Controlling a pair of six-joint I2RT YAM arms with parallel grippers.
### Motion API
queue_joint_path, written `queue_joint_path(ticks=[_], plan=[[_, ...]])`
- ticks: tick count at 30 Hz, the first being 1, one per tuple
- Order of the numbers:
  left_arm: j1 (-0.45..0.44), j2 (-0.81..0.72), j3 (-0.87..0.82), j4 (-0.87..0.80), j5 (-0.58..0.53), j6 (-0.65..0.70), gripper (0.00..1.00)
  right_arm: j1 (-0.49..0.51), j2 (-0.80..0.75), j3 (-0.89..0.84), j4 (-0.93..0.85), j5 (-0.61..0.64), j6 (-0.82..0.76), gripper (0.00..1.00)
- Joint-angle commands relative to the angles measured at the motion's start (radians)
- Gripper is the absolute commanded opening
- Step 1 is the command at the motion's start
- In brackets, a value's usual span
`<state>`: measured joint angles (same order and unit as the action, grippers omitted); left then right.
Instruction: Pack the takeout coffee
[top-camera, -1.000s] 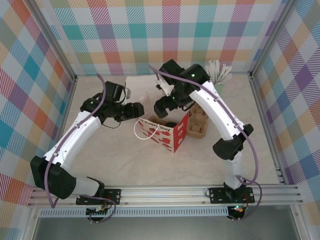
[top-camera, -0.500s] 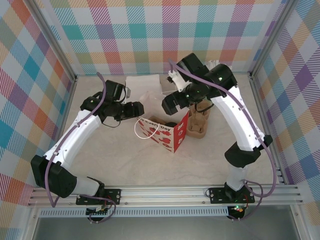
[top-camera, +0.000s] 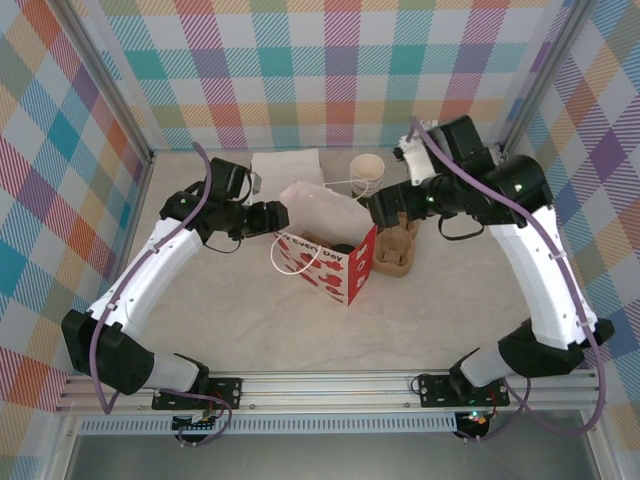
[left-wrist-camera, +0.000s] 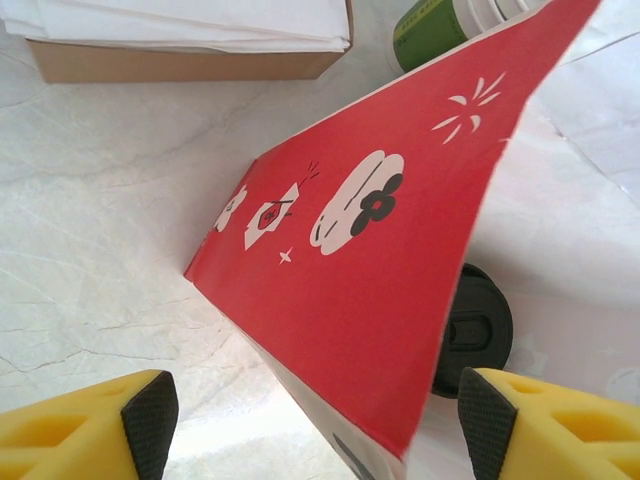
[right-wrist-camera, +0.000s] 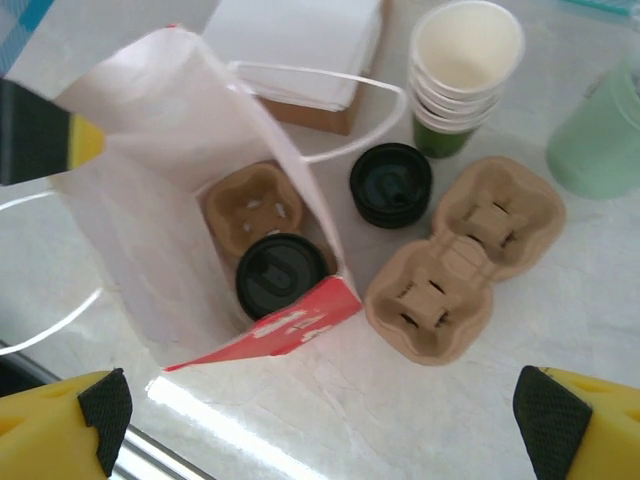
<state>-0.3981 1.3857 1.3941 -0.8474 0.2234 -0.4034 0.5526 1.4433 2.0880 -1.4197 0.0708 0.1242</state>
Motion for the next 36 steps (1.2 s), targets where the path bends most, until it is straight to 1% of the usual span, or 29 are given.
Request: queue_joint_path(ticks=[1, 4, 9, 14, 19, 22, 27, 33, 36], plan=[[-0.012, -0.001, 0.043, -0.019, 0.002, 0.011, 0.77, -0.089, -0.067, -0.085, 0.074, -0.044, 0.009, 1.0], [-0.011, -0.02, 0.052, -0.007, -0.007, 0.014, 0.78, -0.186, -0.125, -0.195, 0.119, -0.074, -0.01, 1.0], [-0.011, -0.093, 0.051, 0.028, -0.051, 0.014, 0.82, -0.348, -0.195, -0.374, 0.195, -0.148, -0.02, 1.0], [-0.007, -0.168, 0.06, 0.022, -0.086, 0.018, 0.85, -0.437, -0.22, -0.497, 0.259, -0.195, -0.022, 1.0], [-0.005, -0.248, 0.038, 0.028, -0.119, 0.015, 0.87, -0.47, -0.205, -0.562, 0.307, -0.186, -0.025, 1.0], [-0.005, -0.309, -0.003, 0.039, -0.139, 0.011, 0.88, -0.473, -0.185, -0.571, 0.343, -0.167, -0.02, 0.94], [-0.005, -0.432, -0.118, 0.067, -0.203, 0.005, 0.89, -0.473, -0.105, -0.505, 0.382, -0.154, -0.012, 0.82], [-0.003, -0.559, -0.236, 0.066, -0.291, -0.019, 0.94, -0.459, 0.026, -0.422, 0.462, -0.137, 0.006, 0.73], [-0.002, -0.595, -0.272, 0.061, -0.314, -0.03, 0.96, -0.433, 0.103, -0.373, 0.519, -0.085, 0.01, 0.71]])
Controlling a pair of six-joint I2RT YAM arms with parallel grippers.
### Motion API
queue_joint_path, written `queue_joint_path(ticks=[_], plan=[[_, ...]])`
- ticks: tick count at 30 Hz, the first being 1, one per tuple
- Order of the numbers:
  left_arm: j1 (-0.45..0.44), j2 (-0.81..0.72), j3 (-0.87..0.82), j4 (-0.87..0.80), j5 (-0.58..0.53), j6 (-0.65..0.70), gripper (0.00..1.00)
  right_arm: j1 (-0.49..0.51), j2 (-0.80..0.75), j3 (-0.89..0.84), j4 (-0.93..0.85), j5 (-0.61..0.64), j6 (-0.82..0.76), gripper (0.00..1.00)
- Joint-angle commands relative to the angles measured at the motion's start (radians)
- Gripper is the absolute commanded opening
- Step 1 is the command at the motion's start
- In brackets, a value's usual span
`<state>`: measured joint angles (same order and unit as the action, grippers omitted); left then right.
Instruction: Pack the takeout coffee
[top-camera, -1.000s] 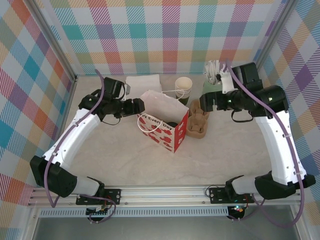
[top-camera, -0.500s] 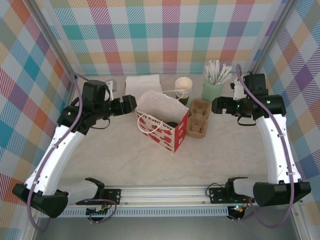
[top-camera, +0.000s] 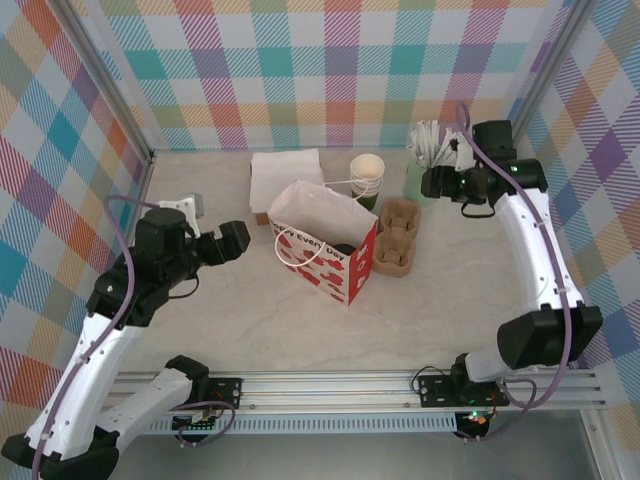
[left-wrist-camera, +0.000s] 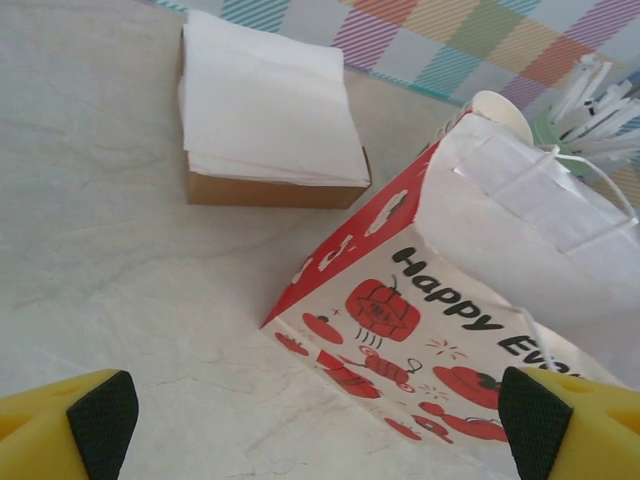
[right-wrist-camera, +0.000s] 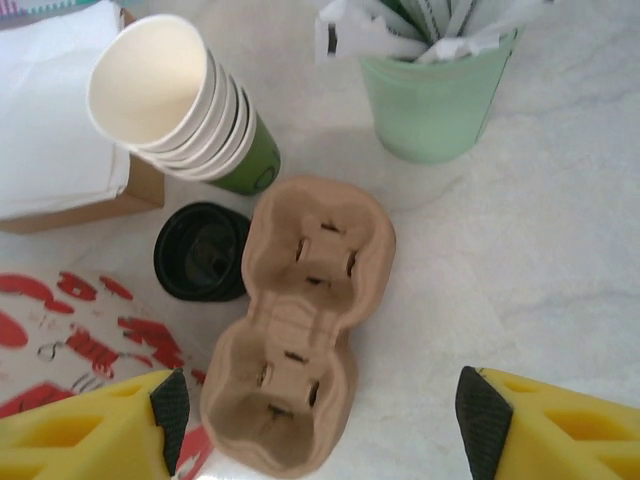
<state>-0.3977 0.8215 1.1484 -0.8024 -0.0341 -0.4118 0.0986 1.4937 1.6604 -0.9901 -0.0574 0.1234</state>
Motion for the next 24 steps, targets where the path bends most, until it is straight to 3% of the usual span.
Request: queue_joint_path(ticks=[1, 12, 24], plan=[[-0.003, -0.038, -0.032, 0.013, -0.063, -0.024, 0.96, 0.028, 0.077, 0.074, 0.101, 0.056, 0.01, 0.7], [-0.002, -0.05, -0.03, -0.003, -0.081, -0.028, 0.98, 0.046, 0.366, 0.363, 0.076, 0.197, -0.004, 0.63], [-0.003, -0.029, -0.025, 0.008, -0.069, -0.03, 0.98, 0.05, 0.477, 0.466, -0.011, 0.174, 0.003, 0.41]])
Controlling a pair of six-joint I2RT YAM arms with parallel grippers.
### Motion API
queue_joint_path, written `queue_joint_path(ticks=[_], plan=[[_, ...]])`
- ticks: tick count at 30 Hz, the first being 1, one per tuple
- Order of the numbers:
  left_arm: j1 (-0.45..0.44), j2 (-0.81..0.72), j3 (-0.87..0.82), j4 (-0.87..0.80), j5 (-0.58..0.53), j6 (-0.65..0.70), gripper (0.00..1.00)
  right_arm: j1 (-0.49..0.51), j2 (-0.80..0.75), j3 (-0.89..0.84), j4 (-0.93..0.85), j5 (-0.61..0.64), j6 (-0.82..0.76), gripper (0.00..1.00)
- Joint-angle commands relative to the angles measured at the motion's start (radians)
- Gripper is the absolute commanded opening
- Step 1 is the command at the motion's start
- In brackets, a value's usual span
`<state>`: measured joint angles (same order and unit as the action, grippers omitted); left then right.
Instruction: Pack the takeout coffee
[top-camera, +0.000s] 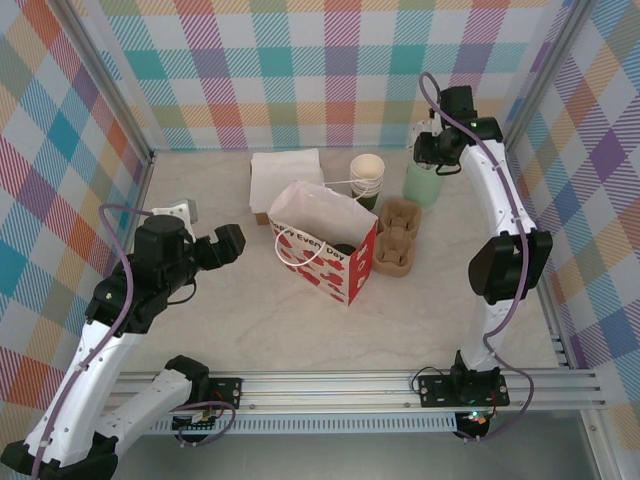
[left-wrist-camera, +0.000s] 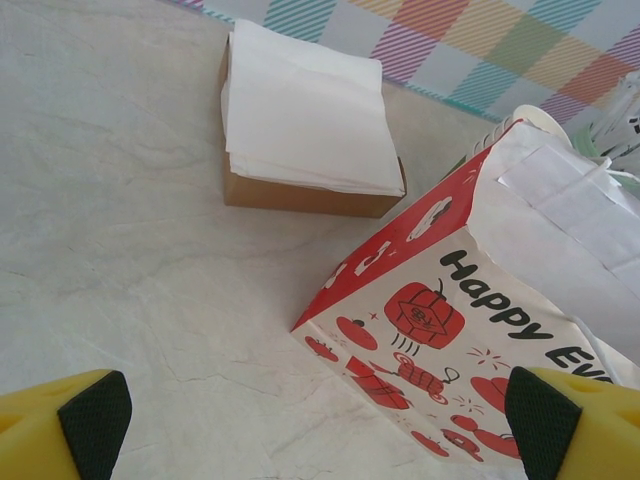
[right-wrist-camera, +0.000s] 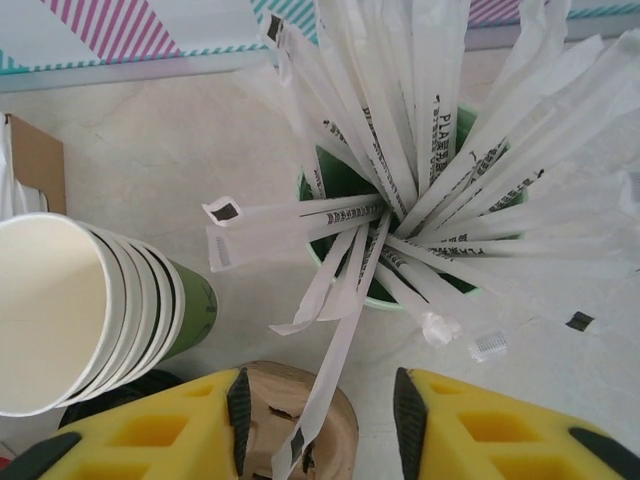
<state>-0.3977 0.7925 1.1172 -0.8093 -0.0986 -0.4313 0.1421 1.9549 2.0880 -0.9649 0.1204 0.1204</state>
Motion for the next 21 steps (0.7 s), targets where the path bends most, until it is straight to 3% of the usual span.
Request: queue_joint_path(ticks=[1, 15, 21], plan=[[-0.002, 0.001, 0.006, 0.015, -0.005, -0.011, 0.98, 0.008, 0.019, 0.038, -0.038, -0.003, 0.007, 0.39], [-0.003, 0.015, 0.019, 0.016, 0.0, -0.013, 0.99, 0.025, -0.006, 0.047, -0.081, 0.072, -0.02, 0.09], [-0.003, 0.017, 0.02, 0.015, 0.002, -0.015, 0.99, 0.03, -0.024, 0.088, -0.132, 0.122, -0.049, 0.07]])
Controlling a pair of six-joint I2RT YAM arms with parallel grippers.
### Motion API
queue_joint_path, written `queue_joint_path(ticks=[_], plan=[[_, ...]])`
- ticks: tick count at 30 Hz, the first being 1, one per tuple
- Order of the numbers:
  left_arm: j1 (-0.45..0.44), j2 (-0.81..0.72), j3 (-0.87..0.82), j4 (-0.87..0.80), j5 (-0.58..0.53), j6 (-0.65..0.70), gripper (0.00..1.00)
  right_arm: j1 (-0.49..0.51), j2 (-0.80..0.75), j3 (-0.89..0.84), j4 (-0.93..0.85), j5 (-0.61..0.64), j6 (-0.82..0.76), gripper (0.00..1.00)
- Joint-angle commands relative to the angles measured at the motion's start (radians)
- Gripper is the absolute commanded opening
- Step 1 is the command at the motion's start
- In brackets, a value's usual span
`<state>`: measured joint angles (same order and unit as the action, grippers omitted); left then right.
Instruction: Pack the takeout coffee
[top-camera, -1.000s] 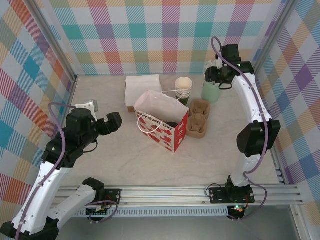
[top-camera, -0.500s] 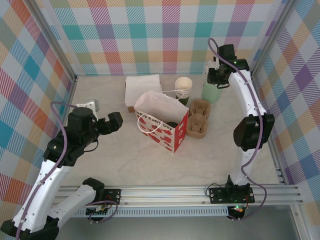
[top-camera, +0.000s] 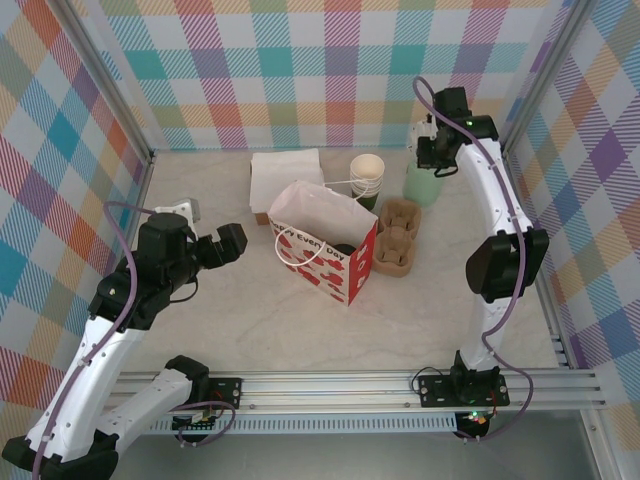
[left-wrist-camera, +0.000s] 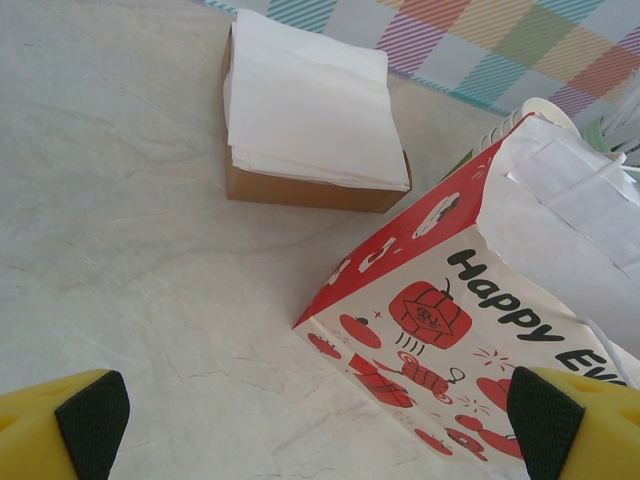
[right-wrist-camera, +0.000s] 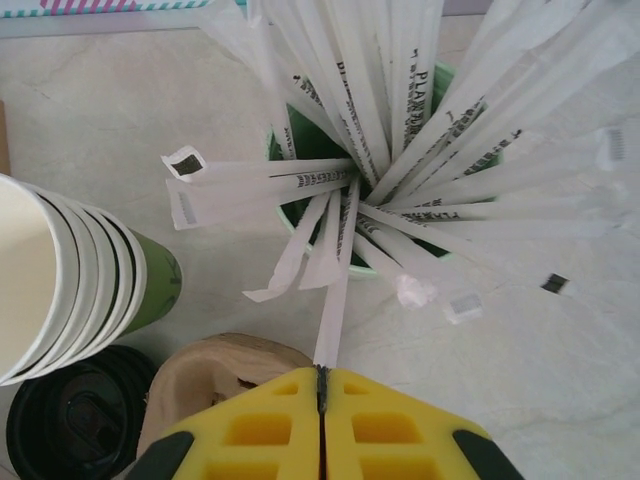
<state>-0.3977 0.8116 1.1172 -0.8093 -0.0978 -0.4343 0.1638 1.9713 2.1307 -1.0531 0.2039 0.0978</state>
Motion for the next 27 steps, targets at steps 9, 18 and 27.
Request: queue_joint_path(ticks=[9, 18, 27], plan=[[-0.003, -0.002, 0.016, 0.018, 0.005, -0.015, 0.99, 0.008, -0.078, 0.129, -0.146, 0.088, -0.061, 0.08], [-0.003, -0.006, 0.016, 0.01, 0.005, -0.019, 1.0, 0.008, -0.108, 0.254, -0.285, 0.076, -0.079, 0.08], [-0.003, -0.006, 0.015, 0.004, -0.001, -0.026, 1.0, 0.023, -0.258, 0.298, -0.386, -0.015, -0.091, 0.08]])
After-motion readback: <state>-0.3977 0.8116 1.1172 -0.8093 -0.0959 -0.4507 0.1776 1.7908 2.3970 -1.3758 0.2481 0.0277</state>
